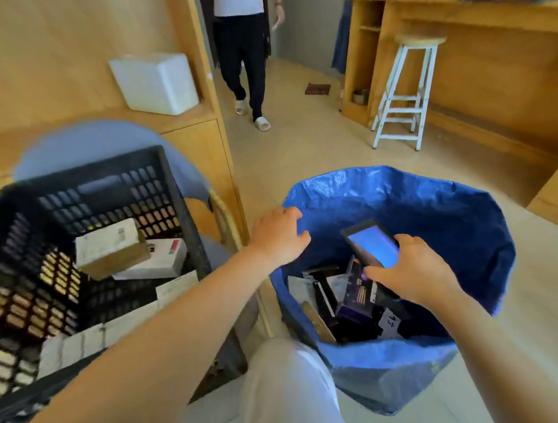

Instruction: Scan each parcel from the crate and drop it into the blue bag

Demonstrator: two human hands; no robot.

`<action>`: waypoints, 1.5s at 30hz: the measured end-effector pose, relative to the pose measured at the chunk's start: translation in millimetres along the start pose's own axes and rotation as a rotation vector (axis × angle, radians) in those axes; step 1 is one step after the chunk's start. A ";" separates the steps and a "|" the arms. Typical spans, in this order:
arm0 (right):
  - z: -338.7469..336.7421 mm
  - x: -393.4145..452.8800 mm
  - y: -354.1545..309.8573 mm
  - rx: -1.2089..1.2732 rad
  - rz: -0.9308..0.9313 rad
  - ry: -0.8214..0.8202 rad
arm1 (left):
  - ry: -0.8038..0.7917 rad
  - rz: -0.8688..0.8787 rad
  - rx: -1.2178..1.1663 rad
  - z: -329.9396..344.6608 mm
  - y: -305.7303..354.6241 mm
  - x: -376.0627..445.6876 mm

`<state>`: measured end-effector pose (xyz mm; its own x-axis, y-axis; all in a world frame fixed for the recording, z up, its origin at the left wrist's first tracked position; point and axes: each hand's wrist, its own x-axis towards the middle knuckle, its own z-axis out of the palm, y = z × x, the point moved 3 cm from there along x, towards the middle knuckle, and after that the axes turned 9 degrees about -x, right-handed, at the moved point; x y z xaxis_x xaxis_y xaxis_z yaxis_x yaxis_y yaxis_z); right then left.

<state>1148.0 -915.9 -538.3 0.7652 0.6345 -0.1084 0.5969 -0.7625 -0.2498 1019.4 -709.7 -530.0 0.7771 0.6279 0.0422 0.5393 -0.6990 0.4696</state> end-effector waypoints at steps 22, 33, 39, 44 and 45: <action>37.1 -37.3 -362.0 0.097 -0.669 0.013 | 0.222 -0.643 0.000 -167.9 -315.2 -176.7; 78.6 -30.8 -374.4 -0.105 -0.697 -0.116 | 0.227 -0.904 -0.486 -137.8 -390.6 -109.5; 82.2 -26.8 -374.9 -0.118 -0.709 -0.112 | 0.451 -1.125 -0.872 -111.9 -406.2 -71.2; 83.0 -28.0 -374.4 -0.112 -0.718 -0.099 | 0.553 -1.117 -1.078 -95.8 -423.7 -69.4; 82.5 -28.6 -374.5 -0.111 -0.716 -0.097 | 0.547 -1.107 -1.108 -95.3 -425.2 -70.5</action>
<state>882.7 -638.0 -521.0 0.1567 0.9868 -0.0413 0.9677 -0.1618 -0.1935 704.4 -424.2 -648.6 -0.1286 0.8278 -0.5462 0.0528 0.5557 0.8297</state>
